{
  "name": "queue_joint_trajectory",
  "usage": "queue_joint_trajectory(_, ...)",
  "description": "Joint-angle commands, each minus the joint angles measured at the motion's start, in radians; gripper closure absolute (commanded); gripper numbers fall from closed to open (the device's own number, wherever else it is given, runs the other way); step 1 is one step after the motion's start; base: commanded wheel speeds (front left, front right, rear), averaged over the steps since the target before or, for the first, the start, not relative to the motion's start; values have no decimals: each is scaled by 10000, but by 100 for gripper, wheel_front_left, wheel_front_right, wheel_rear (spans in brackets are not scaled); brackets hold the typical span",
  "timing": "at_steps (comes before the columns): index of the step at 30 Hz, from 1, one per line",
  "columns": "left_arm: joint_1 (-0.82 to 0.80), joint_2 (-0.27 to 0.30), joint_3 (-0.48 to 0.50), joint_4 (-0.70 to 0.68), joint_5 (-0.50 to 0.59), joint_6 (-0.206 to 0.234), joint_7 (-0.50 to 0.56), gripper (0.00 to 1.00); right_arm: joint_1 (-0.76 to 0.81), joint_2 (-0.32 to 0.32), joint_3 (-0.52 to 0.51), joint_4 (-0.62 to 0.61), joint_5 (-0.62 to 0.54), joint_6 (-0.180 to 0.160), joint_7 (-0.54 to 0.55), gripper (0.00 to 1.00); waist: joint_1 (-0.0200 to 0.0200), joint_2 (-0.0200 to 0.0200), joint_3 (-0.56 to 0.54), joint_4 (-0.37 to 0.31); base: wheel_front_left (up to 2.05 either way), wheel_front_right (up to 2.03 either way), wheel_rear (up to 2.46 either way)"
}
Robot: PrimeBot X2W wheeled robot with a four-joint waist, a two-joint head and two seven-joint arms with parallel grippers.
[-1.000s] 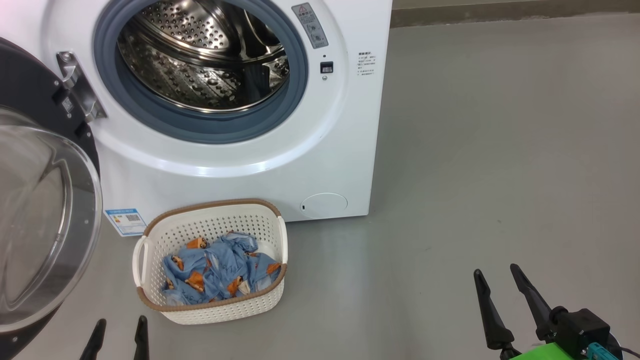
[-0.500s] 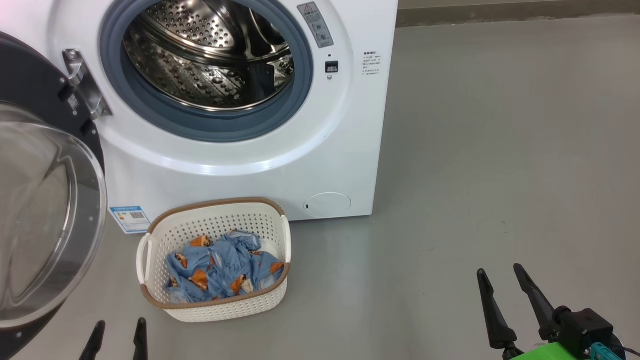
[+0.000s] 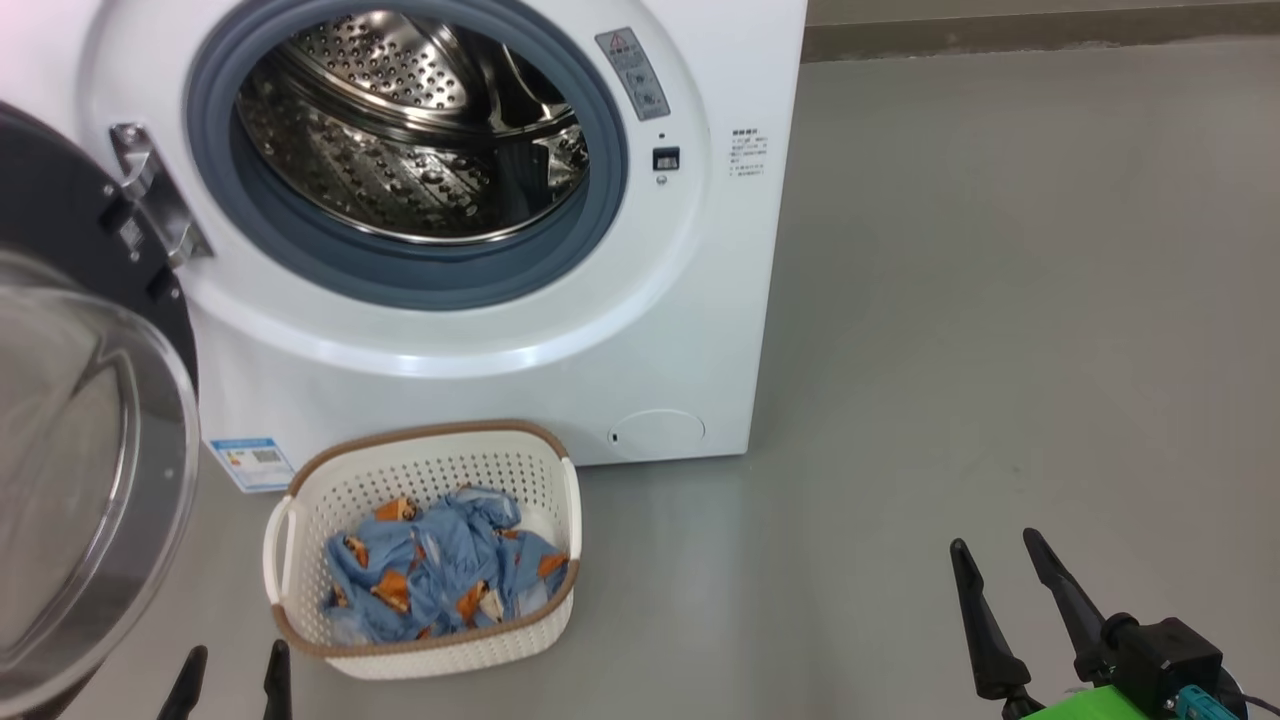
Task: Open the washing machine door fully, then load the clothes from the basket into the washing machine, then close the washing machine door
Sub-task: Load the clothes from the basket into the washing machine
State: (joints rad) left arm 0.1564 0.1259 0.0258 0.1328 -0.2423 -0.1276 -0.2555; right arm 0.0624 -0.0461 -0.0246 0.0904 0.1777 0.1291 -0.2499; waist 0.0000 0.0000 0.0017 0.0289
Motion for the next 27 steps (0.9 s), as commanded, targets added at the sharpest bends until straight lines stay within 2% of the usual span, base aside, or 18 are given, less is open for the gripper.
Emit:
queue_joint_trajectory(1,-528,160,323,-180,-121,-31,-63,0,-114,-41,264,-234,-61,16,-118,0,0,0,17,2,202,-202,0)
queue_joint_trajectory(8,-583,82,524,-350,-138,-31,-63,0,-150,-41,251,-229,-31,16,-118,0,0,0,82,1,203,-202,-2)
queue_joint_trajectory(14,-625,-24,713,-377,-4,-31,-63,0,-192,-41,243,-210,-16,16,-118,0,0,0,156,-1,133,-133,0)
queue_joint_trajectory(27,-622,-29,683,-320,-133,-31,-63,0,-324,-41,304,-143,10,16,-118,0,0,0,275,-38,24,-24,0)
